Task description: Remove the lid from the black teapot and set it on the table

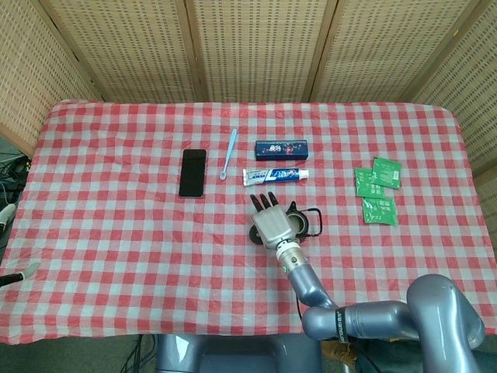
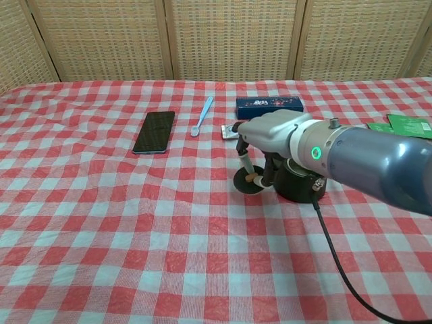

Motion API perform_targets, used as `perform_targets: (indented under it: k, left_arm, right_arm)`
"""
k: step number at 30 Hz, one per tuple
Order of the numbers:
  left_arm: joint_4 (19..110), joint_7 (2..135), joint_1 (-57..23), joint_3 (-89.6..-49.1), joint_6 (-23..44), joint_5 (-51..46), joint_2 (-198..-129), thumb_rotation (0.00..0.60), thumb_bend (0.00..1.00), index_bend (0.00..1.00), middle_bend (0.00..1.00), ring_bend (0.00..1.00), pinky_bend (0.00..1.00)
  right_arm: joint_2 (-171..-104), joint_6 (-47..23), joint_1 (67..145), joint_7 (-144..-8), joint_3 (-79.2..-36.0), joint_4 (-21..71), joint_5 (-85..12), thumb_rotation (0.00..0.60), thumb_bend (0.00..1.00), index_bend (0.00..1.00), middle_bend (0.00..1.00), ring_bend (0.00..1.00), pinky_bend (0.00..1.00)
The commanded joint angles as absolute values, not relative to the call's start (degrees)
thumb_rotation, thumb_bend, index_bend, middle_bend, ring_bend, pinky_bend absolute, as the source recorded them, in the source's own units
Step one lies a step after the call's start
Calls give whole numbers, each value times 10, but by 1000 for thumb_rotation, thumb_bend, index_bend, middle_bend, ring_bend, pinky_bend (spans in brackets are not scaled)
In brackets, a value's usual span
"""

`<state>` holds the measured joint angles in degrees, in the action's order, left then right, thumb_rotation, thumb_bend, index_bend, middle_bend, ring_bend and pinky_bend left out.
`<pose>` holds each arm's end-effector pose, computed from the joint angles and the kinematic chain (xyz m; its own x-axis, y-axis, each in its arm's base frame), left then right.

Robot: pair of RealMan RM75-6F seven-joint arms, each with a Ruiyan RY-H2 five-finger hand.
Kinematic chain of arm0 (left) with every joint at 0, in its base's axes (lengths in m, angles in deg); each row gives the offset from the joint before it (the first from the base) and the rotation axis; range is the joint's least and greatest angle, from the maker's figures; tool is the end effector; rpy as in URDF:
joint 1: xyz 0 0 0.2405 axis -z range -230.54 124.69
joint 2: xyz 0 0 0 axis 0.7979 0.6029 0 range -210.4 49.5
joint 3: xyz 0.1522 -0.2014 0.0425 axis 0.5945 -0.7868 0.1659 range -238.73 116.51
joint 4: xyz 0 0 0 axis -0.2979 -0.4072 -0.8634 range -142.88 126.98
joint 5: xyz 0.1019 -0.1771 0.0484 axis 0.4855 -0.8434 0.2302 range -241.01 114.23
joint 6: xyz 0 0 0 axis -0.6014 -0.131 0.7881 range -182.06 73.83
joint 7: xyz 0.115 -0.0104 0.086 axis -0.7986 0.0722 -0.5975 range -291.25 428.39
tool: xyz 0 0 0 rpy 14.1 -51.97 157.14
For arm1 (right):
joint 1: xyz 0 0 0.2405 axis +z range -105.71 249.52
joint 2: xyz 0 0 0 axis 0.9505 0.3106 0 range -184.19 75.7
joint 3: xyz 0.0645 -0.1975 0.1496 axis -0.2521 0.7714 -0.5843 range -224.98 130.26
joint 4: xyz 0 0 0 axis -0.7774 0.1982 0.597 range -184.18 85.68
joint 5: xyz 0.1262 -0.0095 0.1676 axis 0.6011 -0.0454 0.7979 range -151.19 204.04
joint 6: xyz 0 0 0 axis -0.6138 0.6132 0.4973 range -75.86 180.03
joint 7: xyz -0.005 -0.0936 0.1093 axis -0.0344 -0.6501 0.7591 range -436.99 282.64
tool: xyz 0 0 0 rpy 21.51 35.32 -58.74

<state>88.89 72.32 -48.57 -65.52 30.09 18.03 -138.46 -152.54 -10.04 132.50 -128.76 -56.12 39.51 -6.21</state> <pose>-0.3128 0.1829 0.1917 0.3519 -0.0122 0.9360 0.9340 0.0701 -0.3503 -0.0652 -0.3393 -0.0713 0.6759 -0.2752 0.6837 -0.7254 -0.4123 0.5511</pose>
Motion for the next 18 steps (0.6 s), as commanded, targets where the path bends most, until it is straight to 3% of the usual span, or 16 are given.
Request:
perform_targets:
  k: [1, 3, 5, 18]
  left_arm:
    - [889, 722, -485, -656, 299, 179, -1385, 600, 0, 0, 0, 0, 0]
    - [888, 721, -484, -656, 298, 177, -1386, 600, 0, 0, 0, 0, 0]
    - [889, 720, -484, -656, 297, 176, -1386, 600, 0, 0, 0, 0, 0]
    - [891, 713, -484, -654, 301, 184, -1389, 600, 0, 0, 0, 0, 0]
  right_arm:
    - [-1531, -93, 1329, -1295, -556, 387, -60, 600, 481, 412, 1, 0, 0]
    - [-1531, -89, 1330, -1296, -555, 386, -61, 600, 300, 204, 0, 0, 0]
    - [-1527, -88, 1328, -1290, -558, 389, -65, 600, 226, 139, 0, 0, 0]
    - [-1412, -128, 1287, -1223, -583, 502, -140, 600, 179, 139, 0, 0, 0]
